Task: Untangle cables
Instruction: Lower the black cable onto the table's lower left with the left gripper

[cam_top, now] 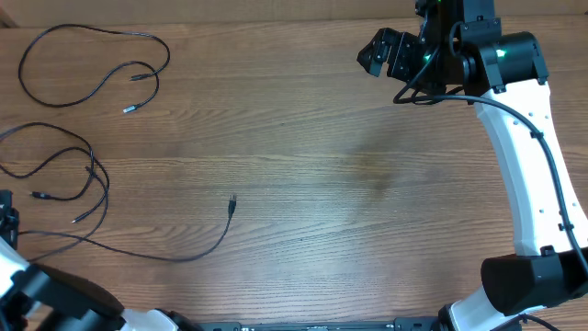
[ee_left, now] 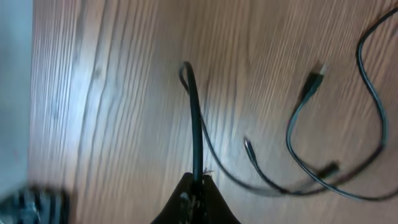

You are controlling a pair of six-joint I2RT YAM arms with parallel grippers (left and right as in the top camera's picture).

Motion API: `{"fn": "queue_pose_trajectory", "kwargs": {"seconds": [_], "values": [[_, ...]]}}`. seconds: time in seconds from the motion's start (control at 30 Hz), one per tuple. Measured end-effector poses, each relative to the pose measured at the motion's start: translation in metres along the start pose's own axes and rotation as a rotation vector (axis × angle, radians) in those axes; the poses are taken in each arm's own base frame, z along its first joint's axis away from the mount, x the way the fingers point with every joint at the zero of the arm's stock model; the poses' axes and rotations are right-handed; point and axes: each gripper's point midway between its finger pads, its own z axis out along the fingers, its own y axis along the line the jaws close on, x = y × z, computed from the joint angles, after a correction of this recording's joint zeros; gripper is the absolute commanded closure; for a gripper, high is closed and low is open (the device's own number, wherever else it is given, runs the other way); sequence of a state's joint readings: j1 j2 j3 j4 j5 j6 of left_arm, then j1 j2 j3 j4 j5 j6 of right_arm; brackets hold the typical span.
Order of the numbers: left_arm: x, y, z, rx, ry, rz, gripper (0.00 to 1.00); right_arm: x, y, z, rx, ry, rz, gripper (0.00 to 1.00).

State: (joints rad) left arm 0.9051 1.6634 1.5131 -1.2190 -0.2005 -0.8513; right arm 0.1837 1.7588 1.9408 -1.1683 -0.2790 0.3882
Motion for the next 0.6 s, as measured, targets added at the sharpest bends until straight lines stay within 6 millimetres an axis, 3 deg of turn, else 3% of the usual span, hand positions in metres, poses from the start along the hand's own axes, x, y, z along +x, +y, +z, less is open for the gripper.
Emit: {"fn": "queue_pose_trajectory", "kwargs": {"seconds": [0.1, 0.33, 0.47, 0.6], "values": [[-0.015, -0.015, 0.020, 0.002, -0.043, 0.139, 0.96, 0.000, 0.000, 0.000, -0.001, 0.001, -0.001, 0.00], [-0.027, -0.037, 0.068, -0.026, -0.062, 0.312, 0.96, 0.000, 0.000, 0.000, 0.000, 0.000, 0.000, 0.00], [-0.038, -0.032, 0.086, -0.110, -0.105, 0.368, 0.96, 0.000, 0.000, 0.000, 0.000, 0.000, 0.000, 0.00], [-0.056, -0.016, 0.083, -0.226, -0.187, 0.376, 0.94, 0.000, 0.000, 0.000, 0.000, 0.000, -0.001, 0.00]]}}
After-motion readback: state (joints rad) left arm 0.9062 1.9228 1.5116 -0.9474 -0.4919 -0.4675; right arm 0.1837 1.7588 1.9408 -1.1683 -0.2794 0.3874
